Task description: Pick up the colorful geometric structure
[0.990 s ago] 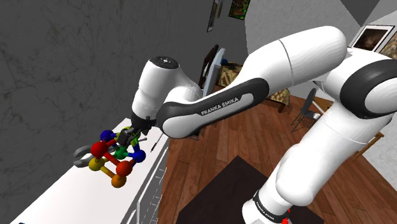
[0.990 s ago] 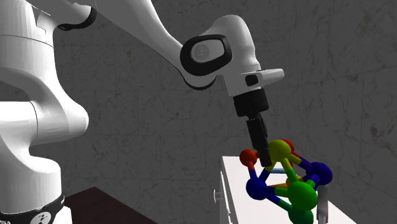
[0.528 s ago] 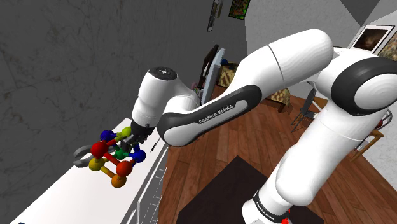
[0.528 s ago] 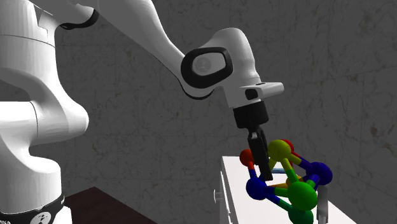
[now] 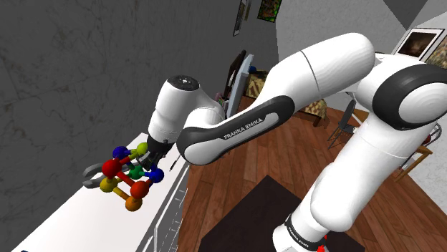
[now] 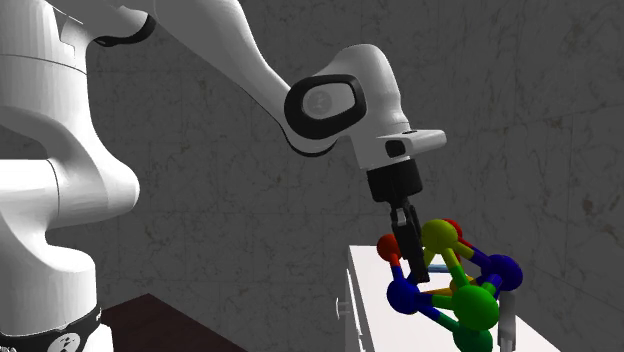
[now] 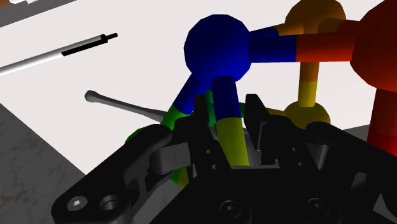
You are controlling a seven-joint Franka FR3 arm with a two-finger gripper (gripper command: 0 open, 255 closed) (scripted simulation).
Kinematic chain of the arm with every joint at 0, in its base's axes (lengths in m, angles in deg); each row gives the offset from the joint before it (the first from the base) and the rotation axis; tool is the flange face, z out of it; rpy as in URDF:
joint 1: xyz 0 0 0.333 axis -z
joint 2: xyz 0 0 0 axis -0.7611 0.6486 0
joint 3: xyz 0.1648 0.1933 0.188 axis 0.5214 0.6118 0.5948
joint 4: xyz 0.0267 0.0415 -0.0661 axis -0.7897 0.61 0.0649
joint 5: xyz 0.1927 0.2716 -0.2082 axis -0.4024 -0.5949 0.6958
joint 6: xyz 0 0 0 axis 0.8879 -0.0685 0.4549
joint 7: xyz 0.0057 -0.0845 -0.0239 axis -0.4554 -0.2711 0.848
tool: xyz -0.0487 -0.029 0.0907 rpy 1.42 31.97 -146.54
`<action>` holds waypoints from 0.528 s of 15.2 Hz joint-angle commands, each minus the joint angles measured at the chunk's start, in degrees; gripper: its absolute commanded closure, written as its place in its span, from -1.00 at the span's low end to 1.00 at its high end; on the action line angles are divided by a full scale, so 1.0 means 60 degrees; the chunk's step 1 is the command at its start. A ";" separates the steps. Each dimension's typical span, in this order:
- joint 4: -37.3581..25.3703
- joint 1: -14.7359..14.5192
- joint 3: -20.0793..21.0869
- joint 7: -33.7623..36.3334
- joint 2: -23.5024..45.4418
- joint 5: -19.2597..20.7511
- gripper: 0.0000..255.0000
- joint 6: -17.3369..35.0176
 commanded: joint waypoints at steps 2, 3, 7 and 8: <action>-0.0035 -0.0001 -0.0001 -0.0079 -0.0085 -0.0102 1.00 -0.0120; -0.0085 -0.0005 -0.0002 -0.0160 -0.0174 -0.0205 1.00 -0.0242; -0.0310 -0.0025 -0.0024 -0.0447 -0.0506 -0.0565 1.00 -0.0736; -0.0371 -0.0031 -0.0033 -0.0510 -0.0583 -0.0642 1.00 -0.0861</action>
